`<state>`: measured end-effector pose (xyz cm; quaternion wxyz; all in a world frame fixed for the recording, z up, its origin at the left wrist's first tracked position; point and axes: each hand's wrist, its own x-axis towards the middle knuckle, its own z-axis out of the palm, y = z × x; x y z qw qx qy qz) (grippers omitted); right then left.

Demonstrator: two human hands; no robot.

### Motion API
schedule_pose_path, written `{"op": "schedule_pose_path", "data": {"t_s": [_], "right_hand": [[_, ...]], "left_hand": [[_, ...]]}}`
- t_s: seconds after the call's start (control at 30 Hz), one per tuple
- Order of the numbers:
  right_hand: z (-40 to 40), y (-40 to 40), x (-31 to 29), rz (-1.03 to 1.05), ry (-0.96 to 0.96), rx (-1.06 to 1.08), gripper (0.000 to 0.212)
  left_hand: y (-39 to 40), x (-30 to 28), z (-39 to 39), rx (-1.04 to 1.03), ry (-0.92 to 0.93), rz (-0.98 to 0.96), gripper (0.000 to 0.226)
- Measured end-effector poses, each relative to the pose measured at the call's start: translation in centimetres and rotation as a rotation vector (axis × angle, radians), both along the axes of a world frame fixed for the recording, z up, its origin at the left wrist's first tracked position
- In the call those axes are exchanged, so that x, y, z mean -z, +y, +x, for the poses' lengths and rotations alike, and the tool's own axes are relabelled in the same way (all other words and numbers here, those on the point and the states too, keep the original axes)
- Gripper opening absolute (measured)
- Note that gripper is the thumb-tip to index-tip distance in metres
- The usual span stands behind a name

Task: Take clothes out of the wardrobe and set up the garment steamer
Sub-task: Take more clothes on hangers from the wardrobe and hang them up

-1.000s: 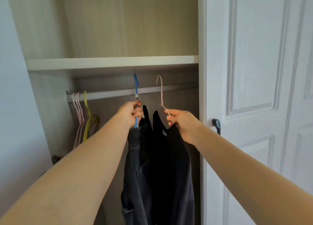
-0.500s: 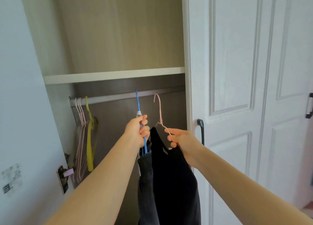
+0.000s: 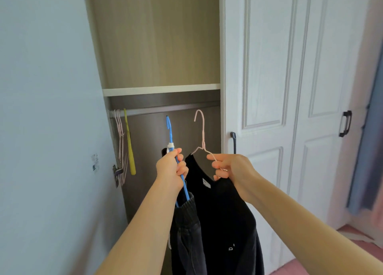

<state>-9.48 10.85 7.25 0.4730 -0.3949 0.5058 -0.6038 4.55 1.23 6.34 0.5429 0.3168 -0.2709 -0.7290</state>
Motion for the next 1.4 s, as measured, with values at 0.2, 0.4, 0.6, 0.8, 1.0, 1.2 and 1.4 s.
{"op": "schedule_pose_path", "data": {"t_s": [0.2,0.4,0.6,0.8,1.0,1.2,1.4], "right_hand": [[2.7,7.9,-1.1,-0.011,0.188,0.085,0.024],[4.6,14.8,-1.2,-0.028,0.356,0.203,0.026],[7.1,21.7,-1.3,-0.101,0.545,0.238,0.042],[9.4,26.5,-2.7,-0.163,0.693,0.297,0.050],[12.4,31.0,-3.6,-0.186,0.756,0.322,0.046],[15.7,35.9,-3.9,-0.210,0.814,0.356,0.041],[20.8,41.5,-4.0,-0.254,0.852,0.323,0.039]], "left_hand": [[9.0,-0.1,1.5,-0.007,-0.098,-0.054,0.015],[17.5,-0.2,3.8,-0.036,-0.169,-0.133,0.016],[25.6,-2.2,6.1,0.013,-0.179,-0.236,0.015],[31.3,-3.9,8.8,0.012,-0.213,-0.302,0.015],[36.5,-5.8,12.3,0.014,-0.192,-0.315,0.014],[41.2,-5.2,16.3,0.017,-0.191,-0.292,0.013],[47.4,-5.0,21.7,-0.027,-0.236,-0.325,0.014]]}}
